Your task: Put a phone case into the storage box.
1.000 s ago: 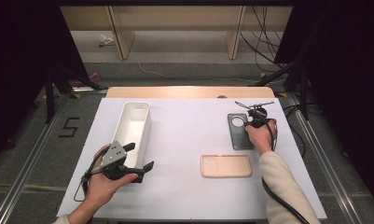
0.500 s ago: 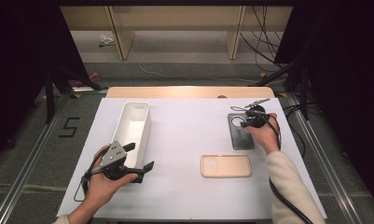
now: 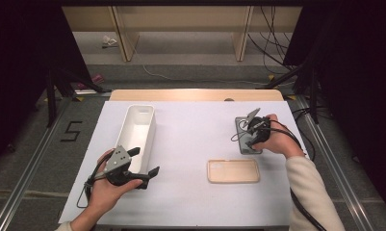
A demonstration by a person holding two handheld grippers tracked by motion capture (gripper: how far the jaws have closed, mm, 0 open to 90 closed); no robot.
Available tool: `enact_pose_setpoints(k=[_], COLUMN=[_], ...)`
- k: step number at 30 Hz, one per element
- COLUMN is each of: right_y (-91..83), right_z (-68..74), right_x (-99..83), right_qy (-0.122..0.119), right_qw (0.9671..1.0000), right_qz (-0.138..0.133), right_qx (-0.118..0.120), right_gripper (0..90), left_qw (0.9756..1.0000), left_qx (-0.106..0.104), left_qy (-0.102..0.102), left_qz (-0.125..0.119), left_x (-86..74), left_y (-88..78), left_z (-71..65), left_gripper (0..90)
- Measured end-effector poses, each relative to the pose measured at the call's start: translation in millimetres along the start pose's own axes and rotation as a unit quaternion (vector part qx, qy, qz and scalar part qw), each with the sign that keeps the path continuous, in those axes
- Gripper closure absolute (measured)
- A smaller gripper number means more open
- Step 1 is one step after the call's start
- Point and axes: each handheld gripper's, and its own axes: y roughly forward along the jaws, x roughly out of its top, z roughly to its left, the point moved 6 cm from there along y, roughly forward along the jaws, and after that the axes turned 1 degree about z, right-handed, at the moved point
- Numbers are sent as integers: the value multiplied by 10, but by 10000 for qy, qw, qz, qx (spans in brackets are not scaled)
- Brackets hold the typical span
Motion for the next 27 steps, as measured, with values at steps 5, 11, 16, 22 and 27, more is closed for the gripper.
enact_pose_setpoints(k=[5, 11, 16, 22, 27], right_y=[-20, -43, -47, -51, -58], right_z=[40, 84, 119, 164, 182], right_x=[5, 6, -32, -53, -58], right_qy=[-196, -278, -308, -391, -469], right_qw=[9998, 9995, 9994, 9990, 9985], right_qz=[102, 133, 134, 206, 257], right_qx=[12, 57, 92, 101, 111], right_gripper=[246, 235, 227, 209, 207], left_qw=[10000, 10000, 10000, 10000, 10000], left_qx=[0, 13, 4, 6, 14], left_qy=[-3, -6, 13, 6, -4], left_qz=[4, 9, 12, 13, 4], left_x=[-1, -2, 0, -1, 0], left_y=[1, 3, 6, 6, 6], left_z=[-1, -5, -7, -6, -4], left_gripper=[48, 48, 48, 50, 52])
